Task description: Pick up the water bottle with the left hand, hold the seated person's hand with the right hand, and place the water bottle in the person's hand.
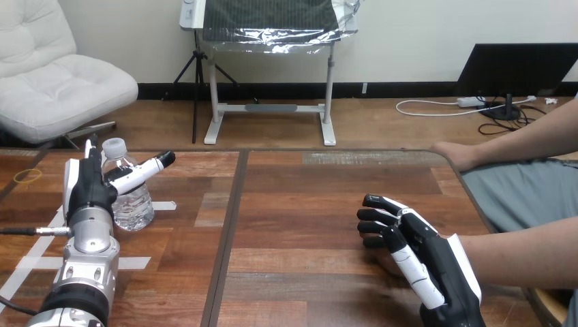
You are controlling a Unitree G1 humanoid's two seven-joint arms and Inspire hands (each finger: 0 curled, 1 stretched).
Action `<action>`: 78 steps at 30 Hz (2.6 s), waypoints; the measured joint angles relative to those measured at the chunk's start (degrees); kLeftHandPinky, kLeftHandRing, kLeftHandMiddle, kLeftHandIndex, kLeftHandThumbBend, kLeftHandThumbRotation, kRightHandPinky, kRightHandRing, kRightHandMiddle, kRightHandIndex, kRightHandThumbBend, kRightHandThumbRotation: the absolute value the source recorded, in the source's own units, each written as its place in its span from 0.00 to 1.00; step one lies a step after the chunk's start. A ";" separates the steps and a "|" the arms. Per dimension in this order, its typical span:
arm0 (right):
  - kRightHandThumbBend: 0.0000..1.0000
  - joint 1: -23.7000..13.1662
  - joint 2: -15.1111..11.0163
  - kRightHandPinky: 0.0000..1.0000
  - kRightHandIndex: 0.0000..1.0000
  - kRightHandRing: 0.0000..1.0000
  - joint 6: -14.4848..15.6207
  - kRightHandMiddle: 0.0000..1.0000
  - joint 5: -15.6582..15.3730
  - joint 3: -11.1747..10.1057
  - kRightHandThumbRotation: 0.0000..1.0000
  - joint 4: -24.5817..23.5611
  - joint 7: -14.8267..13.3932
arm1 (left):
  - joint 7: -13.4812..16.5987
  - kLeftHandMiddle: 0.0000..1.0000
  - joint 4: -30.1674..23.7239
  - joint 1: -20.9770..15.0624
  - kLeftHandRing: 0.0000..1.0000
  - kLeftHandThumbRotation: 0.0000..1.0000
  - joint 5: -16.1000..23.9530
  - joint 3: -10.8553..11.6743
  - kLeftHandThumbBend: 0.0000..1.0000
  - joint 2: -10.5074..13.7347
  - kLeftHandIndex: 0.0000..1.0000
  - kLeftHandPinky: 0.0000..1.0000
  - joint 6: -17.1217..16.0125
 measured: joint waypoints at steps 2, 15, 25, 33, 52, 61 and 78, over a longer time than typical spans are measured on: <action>0.78 0.00 0.00 0.69 0.79 0.74 0.00 0.76 0.00 0.00 0.80 -0.01 0.00 | 0.06 1.00 0.00 0.05 1.00 0.32 0.05 -0.03 0.88 -0.04 1.00 0.96 0.17; 0.79 0.02 0.00 0.68 0.78 0.74 0.00 0.76 -0.01 -0.01 0.80 -0.11 -0.03 | 0.52 1.00 0.00 0.31 1.00 0.32 0.25 -0.17 0.89 -0.13 1.00 0.98 1.03; 0.80 0.04 0.00 0.68 0.78 0.74 0.00 0.76 -0.01 -0.01 0.80 -0.15 -0.04 | 0.55 1.00 -0.02 0.34 1.00 0.31 0.24 -0.19 0.90 -0.13 1.00 0.92 3.53; 0.79 0.04 0.00 0.68 0.78 0.74 0.00 0.76 0.00 -0.01 0.80 -0.15 -0.04 | 0.53 0.85 -0.08 0.35 0.81 0.23 0.06 -0.08 0.87 -0.15 0.92 0.69 4.08; 0.78 0.04 0.02 0.68 0.78 0.74 -0.01 0.76 0.03 -0.01 0.79 -0.15 -0.04 | 5.61 0.42 -2.76 0.42 0.36 0.00 0.19 -0.10 0.69 -1.03 0.50 0.31 5.39; 0.78 0.05 0.02 0.68 0.78 0.74 -0.01 0.76 0.03 -0.01 0.79 -0.16 -0.03 | 5.80 0.39 -4.20 0.52 0.34 0.00 0.19 -0.11 0.66 -1.42 0.46 0.29 4.70; 0.78 0.07 0.01 0.68 0.78 0.74 -0.01 0.76 0.12 -0.01 0.80 -0.24 -0.01 | 5.41 0.39 -4.79 0.66 0.34 0.00 0.41 -0.67 0.68 -1.59 0.46 0.28 4.29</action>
